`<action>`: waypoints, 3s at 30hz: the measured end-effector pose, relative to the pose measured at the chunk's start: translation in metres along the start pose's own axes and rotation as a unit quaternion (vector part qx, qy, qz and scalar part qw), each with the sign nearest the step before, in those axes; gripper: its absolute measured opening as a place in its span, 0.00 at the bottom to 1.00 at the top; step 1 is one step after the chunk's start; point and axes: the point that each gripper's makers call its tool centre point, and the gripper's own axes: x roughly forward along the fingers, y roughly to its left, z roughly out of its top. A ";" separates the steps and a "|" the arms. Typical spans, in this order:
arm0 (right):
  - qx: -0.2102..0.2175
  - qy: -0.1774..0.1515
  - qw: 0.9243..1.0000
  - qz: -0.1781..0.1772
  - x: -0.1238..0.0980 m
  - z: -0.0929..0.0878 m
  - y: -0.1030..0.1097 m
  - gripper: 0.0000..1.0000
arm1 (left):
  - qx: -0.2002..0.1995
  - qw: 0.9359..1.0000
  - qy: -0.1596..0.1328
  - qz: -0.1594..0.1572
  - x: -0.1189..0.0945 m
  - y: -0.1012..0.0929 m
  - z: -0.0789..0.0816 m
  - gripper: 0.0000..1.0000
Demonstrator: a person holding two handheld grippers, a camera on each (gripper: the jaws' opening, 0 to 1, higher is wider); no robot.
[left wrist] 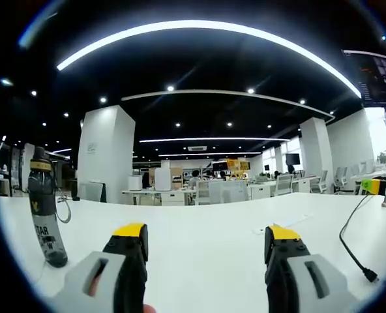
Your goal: Find the data cable on the table. Grasp the USB connector end of the cable and insert it into the USB port on the table
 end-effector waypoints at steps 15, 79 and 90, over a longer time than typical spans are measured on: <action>0.003 -0.003 1.000 0.000 0.000 0.002 -0.001 0.71 | 0.000 1.000 -0.001 -0.001 0.000 0.000 0.001 0.73; 0.137 0.124 0.974 0.129 0.003 -0.048 0.039 0.61 | 0.001 1.000 0.001 -0.007 -0.001 -0.001 0.000 0.73; 0.169 0.234 0.934 0.210 -0.008 -0.092 0.087 0.57 | -0.003 1.000 0.000 -0.009 -0.001 -0.002 0.001 0.73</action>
